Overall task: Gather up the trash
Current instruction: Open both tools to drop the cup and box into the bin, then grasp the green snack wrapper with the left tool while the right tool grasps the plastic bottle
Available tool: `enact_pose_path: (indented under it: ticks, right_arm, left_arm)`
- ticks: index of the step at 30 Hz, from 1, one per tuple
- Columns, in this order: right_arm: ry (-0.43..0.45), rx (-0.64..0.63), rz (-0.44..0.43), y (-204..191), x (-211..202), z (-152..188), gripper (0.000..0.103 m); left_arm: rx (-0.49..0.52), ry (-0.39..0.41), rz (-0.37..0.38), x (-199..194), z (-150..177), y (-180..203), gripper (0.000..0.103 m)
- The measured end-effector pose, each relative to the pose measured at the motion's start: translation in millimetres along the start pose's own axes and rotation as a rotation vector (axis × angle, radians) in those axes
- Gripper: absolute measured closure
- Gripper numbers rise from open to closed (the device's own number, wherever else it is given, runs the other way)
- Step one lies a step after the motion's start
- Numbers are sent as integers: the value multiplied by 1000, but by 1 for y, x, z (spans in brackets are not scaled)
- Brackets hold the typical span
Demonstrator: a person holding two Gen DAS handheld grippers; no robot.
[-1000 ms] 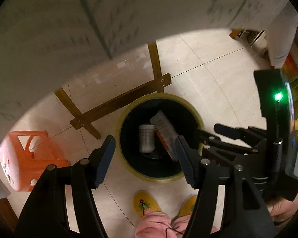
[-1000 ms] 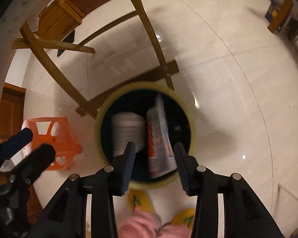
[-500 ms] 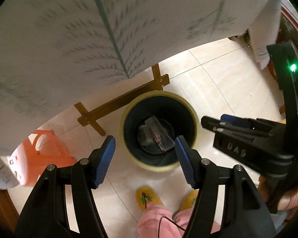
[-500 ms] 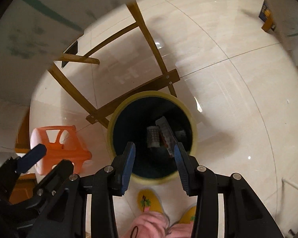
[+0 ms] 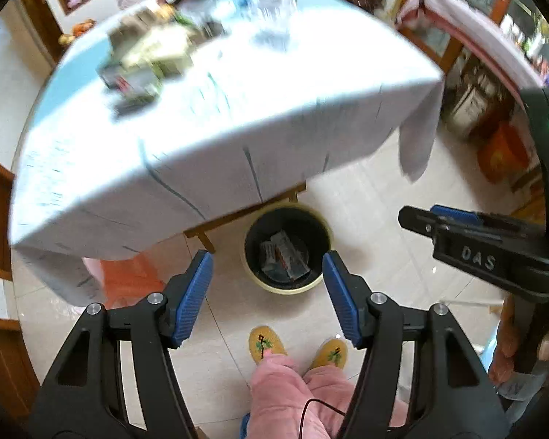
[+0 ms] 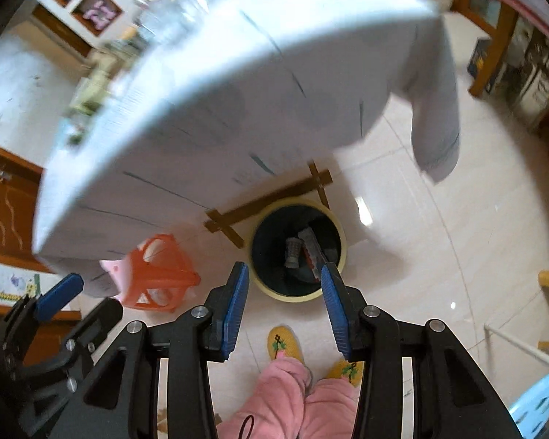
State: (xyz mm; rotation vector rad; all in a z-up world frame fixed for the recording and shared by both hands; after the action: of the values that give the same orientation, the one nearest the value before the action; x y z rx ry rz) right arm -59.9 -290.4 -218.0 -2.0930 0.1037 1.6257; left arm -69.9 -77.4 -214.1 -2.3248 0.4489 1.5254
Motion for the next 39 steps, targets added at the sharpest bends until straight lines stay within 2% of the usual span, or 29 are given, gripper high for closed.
enact_pose_path:
  ticks: [9,13,20,25,30,34,39]
  right_arm:
    - [104,-101,-102,-52,-129,-8,47]
    - [145,-142,-146,-71,-160,-11,40]
    - [182,-158,-223,-95,-199,-30,39]
    - [205,-162,-261,-111,-210,-56,39]
    - [204,-157,-248,-124,-196,-88,39]
    - [184,-120,-224,-132,-167,-123,39]
    - [162,-27,-184,-136,-120,-170,39]
  left_arm:
    - [-94,126,-59,-137,-31,-21,43]
    - [-116,183,-102,-184,-43,-27,43]
    - [-176,224,-137,-231,-63,-51,43]
    - [-198,239,-142,-241,-82,-70,43]
    - [-190,236,-126,-229,-111,-92,43]
    - [-183,215,-85,-202,-144,-119,43]
    - [-142,154,8,-144,-195,-157,43]
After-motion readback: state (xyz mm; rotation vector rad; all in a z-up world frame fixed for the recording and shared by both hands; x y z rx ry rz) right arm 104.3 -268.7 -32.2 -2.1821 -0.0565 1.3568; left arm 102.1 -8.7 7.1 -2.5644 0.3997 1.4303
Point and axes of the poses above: each gripper's, at about its wrist camera, not at the fingertips, and x roughly the way its jaws point, y to its right, z to its underside, the point moved 4 cm from there along x, roughly the way its jaws point, and after that the axes turned 12 degrees about x, right-handed, at the moved point
